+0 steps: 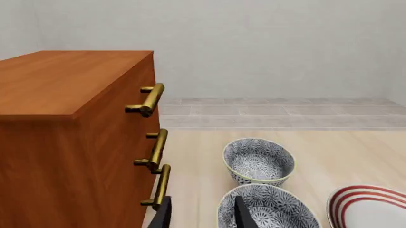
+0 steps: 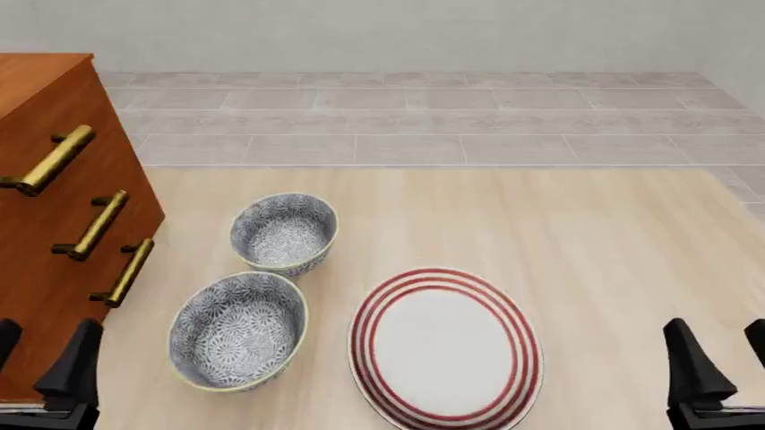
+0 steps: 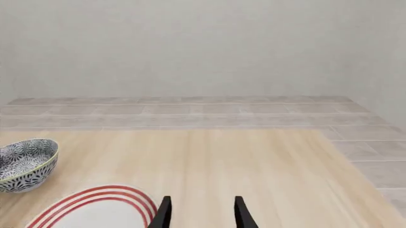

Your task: Pick up the bowl and put it in the front on the plate.

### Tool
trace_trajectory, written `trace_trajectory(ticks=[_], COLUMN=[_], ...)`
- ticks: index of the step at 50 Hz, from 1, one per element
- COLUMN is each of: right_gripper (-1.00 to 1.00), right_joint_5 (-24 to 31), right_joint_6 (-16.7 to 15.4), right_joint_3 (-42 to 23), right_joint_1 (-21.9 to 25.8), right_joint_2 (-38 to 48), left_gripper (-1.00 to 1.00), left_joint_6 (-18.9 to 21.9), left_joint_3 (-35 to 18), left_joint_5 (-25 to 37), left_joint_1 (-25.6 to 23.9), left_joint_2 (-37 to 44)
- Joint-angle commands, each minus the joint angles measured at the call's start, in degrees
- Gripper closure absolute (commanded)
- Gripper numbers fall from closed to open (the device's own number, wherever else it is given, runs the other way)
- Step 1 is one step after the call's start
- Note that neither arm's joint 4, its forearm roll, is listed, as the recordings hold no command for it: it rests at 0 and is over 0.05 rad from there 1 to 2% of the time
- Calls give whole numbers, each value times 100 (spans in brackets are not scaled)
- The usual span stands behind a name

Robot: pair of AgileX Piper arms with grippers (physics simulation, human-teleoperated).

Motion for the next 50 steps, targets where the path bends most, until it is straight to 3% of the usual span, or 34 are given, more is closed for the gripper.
trace_trajectory(ticks=[1, 13, 20, 34, 43, 45, 50], right_gripper=[-100, -100, -100, -100, -100, -100, -100], right_joint_5=[-26, -133, -1196, -1636, -1686, -1743, -1714], right_joint_6=[-42, -175, -318, -496, -407, -628, -723], right_joint_3=[19, -12, -229, -912, -1393, -1457, -1702], right_joint_1=[59, 142, 306, 927, 1199, 1264, 1460], right_joint_2=[6, 191, 1477, 2913, 3792, 3984, 4342], left_gripper=[-100, -100, -100, -100, -100, -100, -100], left_joint_6=[-1, -3, -5, -11, 0, 0, 0], left_joint_3=[-15, -15, -15, -14, -15, -15, -15], left_joint_5=[-7, -6, -6, -6, -7, -7, -7], left_joint_1=[0, 1, 3, 8, -1, -1, -1], left_joint_2=[25, 28, 30, 34, 26, 26, 26])
